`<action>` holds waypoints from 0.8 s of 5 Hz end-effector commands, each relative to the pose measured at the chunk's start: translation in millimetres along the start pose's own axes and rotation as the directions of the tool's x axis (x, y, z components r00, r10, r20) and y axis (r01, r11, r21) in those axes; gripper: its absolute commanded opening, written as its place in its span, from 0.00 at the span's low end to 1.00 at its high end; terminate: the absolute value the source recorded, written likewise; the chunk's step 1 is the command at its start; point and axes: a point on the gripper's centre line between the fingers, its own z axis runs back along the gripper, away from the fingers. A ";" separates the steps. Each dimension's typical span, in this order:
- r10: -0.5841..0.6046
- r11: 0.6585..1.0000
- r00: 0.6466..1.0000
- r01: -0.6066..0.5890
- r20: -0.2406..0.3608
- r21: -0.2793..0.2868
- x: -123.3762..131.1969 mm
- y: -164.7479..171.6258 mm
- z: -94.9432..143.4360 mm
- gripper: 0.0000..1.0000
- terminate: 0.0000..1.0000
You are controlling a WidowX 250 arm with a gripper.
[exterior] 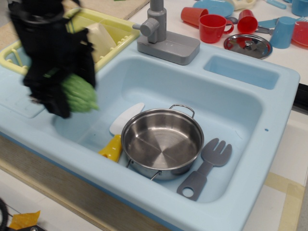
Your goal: Put green squash into pot or pan
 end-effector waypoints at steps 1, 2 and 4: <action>-0.095 0.995 0.995 0.096 0.021 -0.028 -47.4 -25.8 18.7 0.00 0.00; -0.143 0.990 0.990 0.143 0.002 -0.024 -83.1 -31.3 8.9 0.00 0.00; -0.129 0.991 0.991 0.128 -0.018 -0.034 -98.6 -25.7 3.0 1.00 0.00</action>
